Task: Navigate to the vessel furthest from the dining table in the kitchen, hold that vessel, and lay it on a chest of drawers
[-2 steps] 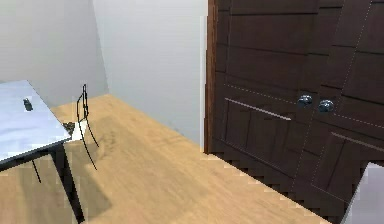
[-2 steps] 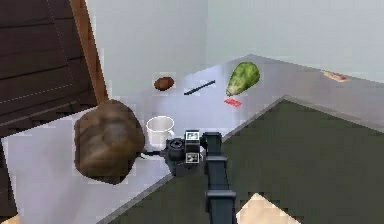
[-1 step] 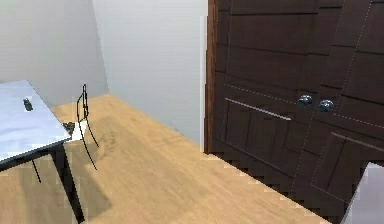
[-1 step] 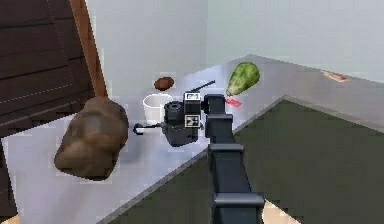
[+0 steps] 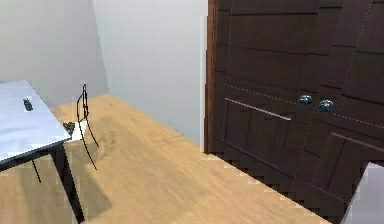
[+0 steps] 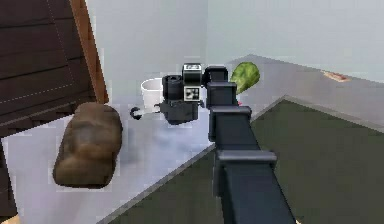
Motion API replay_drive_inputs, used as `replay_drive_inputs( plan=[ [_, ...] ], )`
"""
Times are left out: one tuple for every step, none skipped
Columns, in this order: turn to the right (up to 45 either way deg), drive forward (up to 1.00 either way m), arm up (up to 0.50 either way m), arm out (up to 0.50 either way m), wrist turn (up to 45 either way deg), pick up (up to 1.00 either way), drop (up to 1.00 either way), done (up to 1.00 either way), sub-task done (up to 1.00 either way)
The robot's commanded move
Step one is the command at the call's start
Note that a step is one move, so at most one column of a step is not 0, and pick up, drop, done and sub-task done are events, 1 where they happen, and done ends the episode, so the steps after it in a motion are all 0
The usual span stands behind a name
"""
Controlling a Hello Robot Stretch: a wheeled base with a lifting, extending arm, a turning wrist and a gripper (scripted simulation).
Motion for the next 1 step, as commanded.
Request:
replay_drive_inputs(
  plan=[
    [0.0, 0.0, 0.0, 0.0, -45.0, 0.0, 0.0, 0.0, 0.0]
  ],
)
